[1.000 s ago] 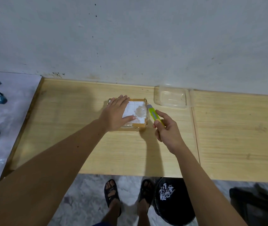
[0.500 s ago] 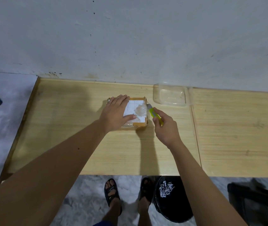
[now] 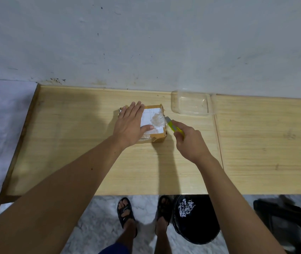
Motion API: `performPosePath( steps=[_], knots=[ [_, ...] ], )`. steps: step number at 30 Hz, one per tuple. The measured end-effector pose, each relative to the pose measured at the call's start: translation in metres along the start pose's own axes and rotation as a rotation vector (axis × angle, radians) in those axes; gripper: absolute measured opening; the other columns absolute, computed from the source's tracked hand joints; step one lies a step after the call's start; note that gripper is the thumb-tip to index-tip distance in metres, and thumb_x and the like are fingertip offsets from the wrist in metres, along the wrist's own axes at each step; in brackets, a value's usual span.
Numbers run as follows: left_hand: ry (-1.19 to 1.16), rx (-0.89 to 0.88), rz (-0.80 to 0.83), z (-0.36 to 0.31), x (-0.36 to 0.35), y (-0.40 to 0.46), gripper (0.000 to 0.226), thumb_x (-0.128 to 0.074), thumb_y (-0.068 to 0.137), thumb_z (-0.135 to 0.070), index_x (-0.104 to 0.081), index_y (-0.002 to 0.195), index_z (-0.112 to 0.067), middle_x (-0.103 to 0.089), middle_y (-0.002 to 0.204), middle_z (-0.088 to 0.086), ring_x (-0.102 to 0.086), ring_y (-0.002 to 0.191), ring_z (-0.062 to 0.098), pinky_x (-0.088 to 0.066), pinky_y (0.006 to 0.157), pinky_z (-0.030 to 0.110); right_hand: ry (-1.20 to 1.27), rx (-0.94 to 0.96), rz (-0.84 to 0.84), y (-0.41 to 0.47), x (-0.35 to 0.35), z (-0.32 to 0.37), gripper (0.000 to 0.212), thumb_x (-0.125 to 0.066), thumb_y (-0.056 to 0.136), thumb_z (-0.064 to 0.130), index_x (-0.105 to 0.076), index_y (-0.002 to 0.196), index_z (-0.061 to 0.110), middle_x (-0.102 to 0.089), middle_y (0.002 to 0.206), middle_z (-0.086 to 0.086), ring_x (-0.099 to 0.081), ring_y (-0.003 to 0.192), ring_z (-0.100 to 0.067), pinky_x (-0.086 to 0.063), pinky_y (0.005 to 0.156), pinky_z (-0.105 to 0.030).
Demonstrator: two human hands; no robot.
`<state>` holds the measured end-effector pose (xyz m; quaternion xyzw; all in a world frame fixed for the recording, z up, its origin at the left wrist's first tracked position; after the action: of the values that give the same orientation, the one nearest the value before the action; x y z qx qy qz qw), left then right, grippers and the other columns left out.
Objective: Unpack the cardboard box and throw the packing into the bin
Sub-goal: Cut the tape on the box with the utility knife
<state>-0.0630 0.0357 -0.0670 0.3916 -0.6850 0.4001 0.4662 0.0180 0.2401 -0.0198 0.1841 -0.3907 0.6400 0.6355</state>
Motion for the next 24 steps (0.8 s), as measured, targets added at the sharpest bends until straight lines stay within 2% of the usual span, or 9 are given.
performPosePath(
  steps=[4, 5, 7, 9, 13, 15, 17, 19, 24],
  knots=[
    [-0.022, 0.004, -0.004, 0.000, 0.000, 0.000, 0.091, -0.036, 0.102, -0.070, -0.012, 0.169, -0.012, -0.006, 0.179, 0.003, 0.000, 0.166, 0.022, 0.006, 0.133, 0.040, 0.024, 0.018, 0.001, -0.027, -0.005, -0.006, 0.052, -0.050, 0.105, 0.011, -0.052, 0.149, 0.038, -0.056, 0.061, 0.012, -0.050, 0.054, -0.010, -0.038, 0.063, -0.028],
    [-0.027, 0.006, -0.008, 0.001, 0.000, 0.000, 0.091, -0.036, 0.102, -0.070, -0.012, 0.169, -0.012, -0.006, 0.179, 0.003, -0.001, 0.166, 0.022, 0.005, 0.132, 0.040, 0.026, 0.020, 0.005, -0.030, -0.005, -0.007, 0.052, -0.050, 0.105, 0.011, -0.052, 0.149, 0.037, -0.062, 0.065, 0.009, -0.052, 0.055, -0.012, -0.038, 0.063, -0.028],
    [-0.036, 0.003, -0.015, 0.001, 0.000, 0.000, 0.092, -0.038, 0.102, -0.071, -0.014, 0.168, -0.012, -0.009, 0.178, 0.003, -0.003, 0.166, 0.022, 0.004, 0.133, 0.041, 0.027, 0.006, 0.012, -0.030, -0.005, -0.010, 0.049, -0.051, 0.105, 0.013, -0.054, 0.149, 0.034, -0.075, 0.088, -0.001, -0.061, 0.070, -0.022, -0.042, 0.069, -0.028],
    [-0.047, 0.008, -0.028, 0.001, 0.002, 0.001, 0.092, -0.042, 0.101, -0.071, -0.017, 0.168, -0.012, -0.015, 0.177, 0.004, -0.007, 0.165, 0.023, 0.001, 0.133, 0.041, 0.042, -0.012, 0.001, -0.026, -0.004, -0.013, 0.046, -0.053, 0.105, 0.014, -0.056, 0.147, 0.031, -0.077, 0.105, -0.006, -0.063, 0.083, -0.027, -0.042, 0.073, -0.027],
    [-0.059, 0.090, -0.072, -0.004, 0.009, 0.007, 0.094, -0.053, 0.094, -0.074, -0.032, 0.162, -0.012, -0.037, 0.167, 0.004, -0.029, 0.157, 0.024, -0.010, 0.133, 0.044, 0.131, -0.043, -0.080, -0.026, -0.002, -0.017, 0.044, -0.053, 0.105, 0.016, -0.056, 0.146, 0.033, -0.069, 0.087, 0.008, -0.060, 0.070, -0.009, -0.044, 0.065, -0.025],
    [-0.066, 0.166, -0.092, -0.006, 0.009, 0.012, 0.092, -0.057, 0.090, -0.078, -0.042, 0.152, -0.011, -0.049, 0.154, 0.006, -0.041, 0.144, 0.027, -0.024, 0.127, 0.044, 0.170, -0.079, -0.139, -0.023, 0.003, -0.022, 0.043, -0.052, 0.106, 0.019, -0.055, 0.146, 0.034, -0.063, 0.082, 0.016, -0.058, 0.063, -0.004, -0.043, 0.059, -0.018],
    [-0.057, 0.256, -0.110, -0.005, 0.011, 0.017, 0.090, -0.057, 0.085, -0.083, -0.050, 0.137, -0.010, -0.055, 0.137, 0.007, -0.049, 0.128, 0.028, -0.040, 0.111, 0.040, 0.216, -0.101, -0.178, -0.020, 0.008, -0.027, 0.043, -0.051, 0.106, 0.022, -0.055, 0.146, 0.036, -0.062, 0.083, 0.017, -0.056, 0.060, -0.007, -0.046, 0.060, -0.023],
    [-0.034, 0.341, -0.112, -0.004, 0.016, 0.019, 0.093, -0.056, 0.081, -0.088, -0.053, 0.127, -0.007, -0.058, 0.128, 0.009, -0.052, 0.120, 0.029, -0.044, 0.099, 0.039, 0.236, -0.109, -0.196, -0.017, 0.012, -0.029, 0.042, -0.050, 0.106, 0.023, -0.055, 0.146, 0.037, -0.062, 0.082, 0.015, -0.054, 0.058, -0.011, -0.047, 0.061, -0.028],
    [-0.069, 0.414, -0.159, 0.008, 0.028, 0.017, 0.093, -0.063, 0.080, -0.084, -0.053, 0.123, -0.003, -0.061, 0.123, 0.014, -0.057, 0.117, 0.032, -0.048, 0.093, 0.041, 0.261, -0.089, -0.199, -0.016, 0.008, -0.032, 0.042, -0.050, 0.107, 0.025, -0.054, 0.146, 0.037, -0.059, 0.078, 0.017, -0.053, 0.058, -0.010, -0.046, 0.060, -0.028]
  ],
)
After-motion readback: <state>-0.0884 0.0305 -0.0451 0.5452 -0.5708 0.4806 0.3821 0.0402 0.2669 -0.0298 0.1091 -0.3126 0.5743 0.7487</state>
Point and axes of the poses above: each hand's wrist, its own y-axis towards the middle knuckle, its own x-axis out of the back of the hand, z = x × y, the point moved 6 cm from there along y, towards the middle knuckle
